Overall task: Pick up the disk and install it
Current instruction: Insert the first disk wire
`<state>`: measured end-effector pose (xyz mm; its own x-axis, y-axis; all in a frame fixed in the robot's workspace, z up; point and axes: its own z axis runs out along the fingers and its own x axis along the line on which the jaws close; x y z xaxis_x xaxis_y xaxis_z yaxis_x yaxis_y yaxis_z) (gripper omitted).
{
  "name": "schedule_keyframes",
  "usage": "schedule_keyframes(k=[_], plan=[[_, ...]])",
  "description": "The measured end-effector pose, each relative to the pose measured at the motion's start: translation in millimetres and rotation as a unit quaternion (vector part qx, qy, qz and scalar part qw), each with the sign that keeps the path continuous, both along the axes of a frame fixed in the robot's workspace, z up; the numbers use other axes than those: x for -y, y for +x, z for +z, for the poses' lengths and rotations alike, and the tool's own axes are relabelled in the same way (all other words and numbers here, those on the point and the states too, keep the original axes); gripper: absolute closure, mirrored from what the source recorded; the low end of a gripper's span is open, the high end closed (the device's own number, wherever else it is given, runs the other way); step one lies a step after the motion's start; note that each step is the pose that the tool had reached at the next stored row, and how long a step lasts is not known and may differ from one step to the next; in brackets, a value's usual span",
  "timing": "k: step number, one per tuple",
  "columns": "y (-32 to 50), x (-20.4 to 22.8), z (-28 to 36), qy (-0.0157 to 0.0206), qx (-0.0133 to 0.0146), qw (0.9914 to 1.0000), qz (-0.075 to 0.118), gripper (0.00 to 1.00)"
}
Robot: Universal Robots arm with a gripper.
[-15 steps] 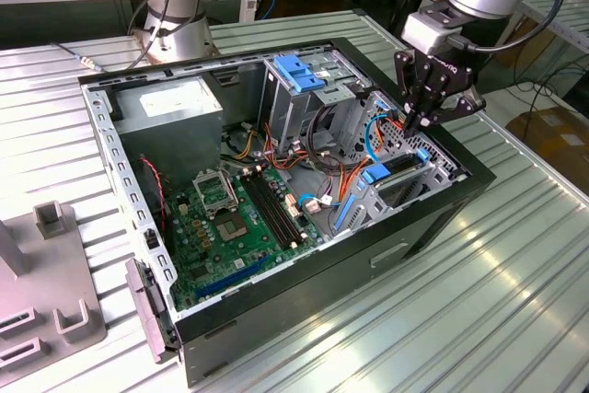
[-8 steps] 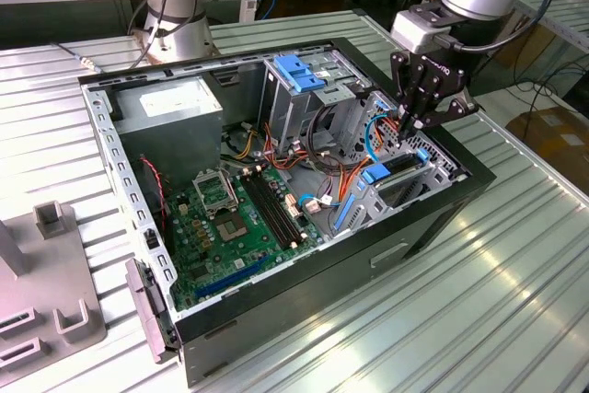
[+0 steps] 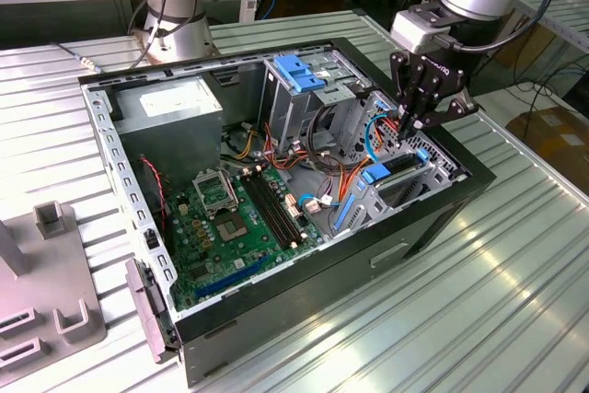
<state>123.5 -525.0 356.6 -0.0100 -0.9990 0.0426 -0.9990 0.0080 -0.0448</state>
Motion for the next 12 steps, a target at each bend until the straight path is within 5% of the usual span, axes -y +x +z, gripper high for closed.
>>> schedule_keyframes(k=[9,12], plan=[[-4.1,0.1,-0.2,0.0002,0.0,1.0,0.0,0.83],[-4.2,3.4,-1.1,0.0009,0.0,1.0,-0.001,0.83]])
